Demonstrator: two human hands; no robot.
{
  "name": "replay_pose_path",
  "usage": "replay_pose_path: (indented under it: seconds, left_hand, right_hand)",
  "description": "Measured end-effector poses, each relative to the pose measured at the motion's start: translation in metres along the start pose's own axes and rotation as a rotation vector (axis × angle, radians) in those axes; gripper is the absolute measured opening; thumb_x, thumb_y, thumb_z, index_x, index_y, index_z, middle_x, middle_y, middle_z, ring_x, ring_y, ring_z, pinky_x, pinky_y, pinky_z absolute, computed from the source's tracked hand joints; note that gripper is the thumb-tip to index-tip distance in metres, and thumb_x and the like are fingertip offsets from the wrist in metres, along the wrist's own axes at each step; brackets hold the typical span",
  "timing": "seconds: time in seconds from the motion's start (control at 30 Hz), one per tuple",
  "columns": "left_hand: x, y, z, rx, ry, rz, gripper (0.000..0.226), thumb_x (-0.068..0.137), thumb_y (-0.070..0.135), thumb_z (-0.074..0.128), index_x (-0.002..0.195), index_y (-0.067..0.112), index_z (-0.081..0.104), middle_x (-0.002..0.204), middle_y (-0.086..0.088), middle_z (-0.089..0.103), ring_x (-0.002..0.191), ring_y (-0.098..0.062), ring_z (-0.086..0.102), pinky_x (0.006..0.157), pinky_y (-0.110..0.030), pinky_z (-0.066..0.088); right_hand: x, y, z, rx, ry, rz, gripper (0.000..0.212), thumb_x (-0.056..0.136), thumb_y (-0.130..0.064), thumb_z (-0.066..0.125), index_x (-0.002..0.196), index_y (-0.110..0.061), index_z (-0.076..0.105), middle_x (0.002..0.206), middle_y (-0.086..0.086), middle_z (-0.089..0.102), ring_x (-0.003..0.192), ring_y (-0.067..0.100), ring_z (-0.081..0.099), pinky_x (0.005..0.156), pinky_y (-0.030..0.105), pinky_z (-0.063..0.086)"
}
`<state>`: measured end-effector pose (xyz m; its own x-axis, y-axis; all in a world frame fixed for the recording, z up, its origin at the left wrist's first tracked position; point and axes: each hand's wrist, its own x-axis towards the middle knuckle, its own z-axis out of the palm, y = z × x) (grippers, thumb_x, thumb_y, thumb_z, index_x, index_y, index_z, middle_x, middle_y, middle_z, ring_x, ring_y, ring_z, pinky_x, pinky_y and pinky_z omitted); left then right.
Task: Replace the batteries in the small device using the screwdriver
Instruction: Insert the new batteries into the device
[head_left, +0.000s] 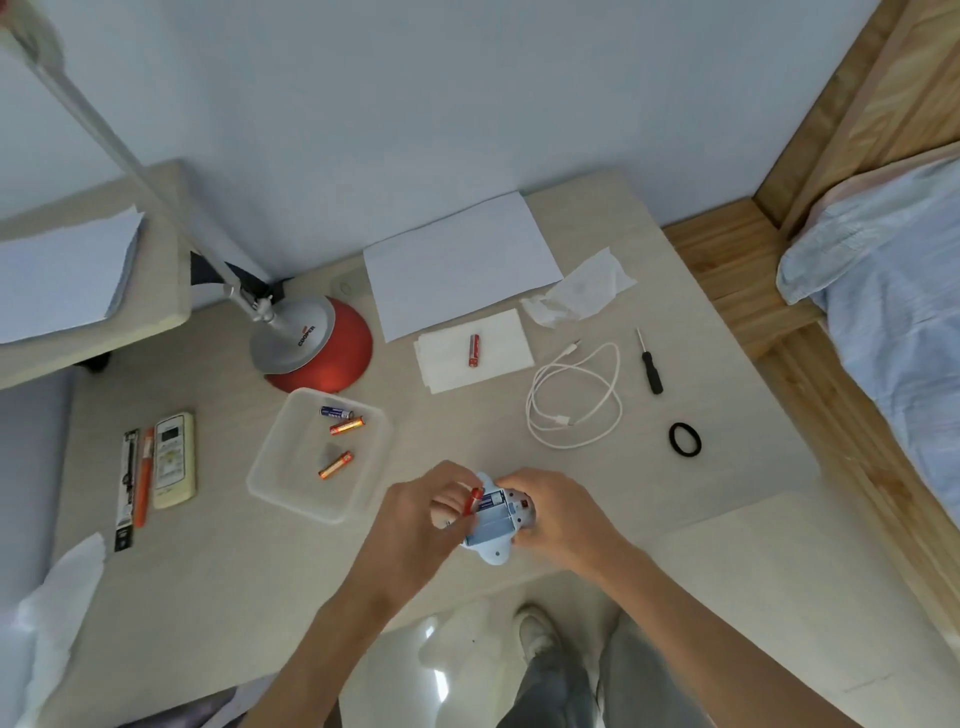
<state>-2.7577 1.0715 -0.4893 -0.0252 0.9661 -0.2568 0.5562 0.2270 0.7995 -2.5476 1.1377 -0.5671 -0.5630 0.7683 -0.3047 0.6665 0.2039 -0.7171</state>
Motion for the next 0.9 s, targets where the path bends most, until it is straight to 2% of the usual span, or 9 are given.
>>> replay_pose_path:
  seconds: [0.1, 0.17, 0.23, 0.3, 0.37, 0.5, 0.7, 0.9]
  left_hand:
    - [-0.008, -0.002, 0.024, 0.139, 0.040, 0.085, 0.017, 0.091, 0.030, 0.071, 0.105, 0.039, 0.068, 0.093, 0.014, 0.076, 0.082, -0.011, 0.072, 0.076, -0.035, 0.060]
    - [-0.010, -0.006, 0.036, 0.246, 0.081, 0.173, 0.020, 0.092, 0.039, 0.068, 0.111, 0.040, 0.066, 0.091, 0.011, 0.075, 0.078, -0.009, 0.067, 0.069, -0.032, 0.058]
    - [-0.010, -0.014, 0.045, 0.341, 0.097, 0.269, 0.026, 0.090, 0.027, 0.078, 0.112, 0.037, 0.069, 0.089, 0.006, 0.074, 0.074, -0.013, 0.065, 0.064, -0.030, 0.057]
    - [-0.011, -0.024, 0.048, 0.376, 0.102, 0.277, 0.036, 0.084, 0.013, 0.089, 0.111, 0.030, 0.073, 0.090, 0.004, 0.074, 0.075, -0.014, 0.064, 0.064, -0.029, 0.056]
    - [-0.009, -0.035, 0.046, 0.370, 0.112, 0.257, 0.036, 0.080, 0.009, 0.093, 0.106, 0.026, 0.074, 0.090, 0.005, 0.073, 0.077, -0.011, 0.062, 0.067, -0.030, 0.058]
    - [-0.007, -0.042, 0.046, 0.347, 0.089, 0.234, 0.026, 0.084, 0.012, 0.091, 0.105, 0.020, 0.078, 0.098, 0.004, 0.076, 0.084, -0.013, 0.068, 0.073, -0.038, 0.062]
    - [-0.005, -0.043, 0.049, 0.293, 0.075, 0.217, 0.019, 0.093, 0.034, 0.081, 0.110, 0.026, 0.082, 0.107, 0.009, 0.076, 0.096, -0.012, 0.069, 0.080, -0.037, 0.060]
    - [0.003, -0.048, 0.054, 0.246, 0.105, 0.221, 0.012, 0.093, 0.024, 0.084, 0.104, 0.029, 0.087, 0.096, 0.010, 0.071, 0.089, -0.017, 0.058, 0.077, -0.034, 0.053]
  right_hand:
    - [0.001, 0.000, 0.003, -0.006, 0.028, 0.004, 0.043, 0.071, -0.025, 0.081, 0.113, -0.031, 0.072, 0.100, -0.012, 0.072, 0.086, 0.006, 0.066, 0.079, 0.035, 0.059]
    - [0.001, 0.000, 0.003, -0.006, 0.024, 0.014, 0.039, 0.075, -0.030, 0.080, 0.113, -0.034, 0.072, 0.101, -0.013, 0.073, 0.088, 0.007, 0.067, 0.079, 0.034, 0.059]
    - [0.001, -0.001, 0.002, -0.011, 0.007, 0.014, 0.036, 0.077, -0.032, 0.076, 0.113, -0.035, 0.071, 0.101, -0.013, 0.073, 0.091, 0.008, 0.069, 0.081, 0.034, 0.059]
    - [0.001, -0.001, 0.001, -0.021, -0.003, -0.005, 0.034, 0.079, -0.028, 0.075, 0.113, -0.033, 0.071, 0.101, -0.011, 0.072, 0.090, 0.011, 0.068, 0.081, 0.036, 0.060]
    - [0.001, 0.000, 0.000, -0.033, -0.007, -0.018, 0.036, 0.079, -0.021, 0.075, 0.113, -0.029, 0.071, 0.100, -0.009, 0.072, 0.088, 0.013, 0.067, 0.080, 0.037, 0.060]
    - [0.002, 0.002, 0.000, -0.032, -0.003, -0.028, 0.043, 0.080, -0.017, 0.078, 0.121, -0.029, 0.071, 0.105, -0.009, 0.073, 0.091, 0.014, 0.068, 0.081, 0.034, 0.059]
    - [0.000, 0.001, 0.001, -0.013, 0.011, -0.057, 0.040, 0.082, -0.022, 0.079, 0.120, -0.030, 0.071, 0.104, -0.009, 0.073, 0.090, 0.012, 0.068, 0.081, 0.035, 0.060]
    - [0.000, 0.001, 0.000, 0.000, 0.000, -0.059, 0.046, 0.077, -0.020, 0.079, 0.122, -0.030, 0.071, 0.105, -0.009, 0.072, 0.091, 0.013, 0.067, 0.079, 0.035, 0.059]
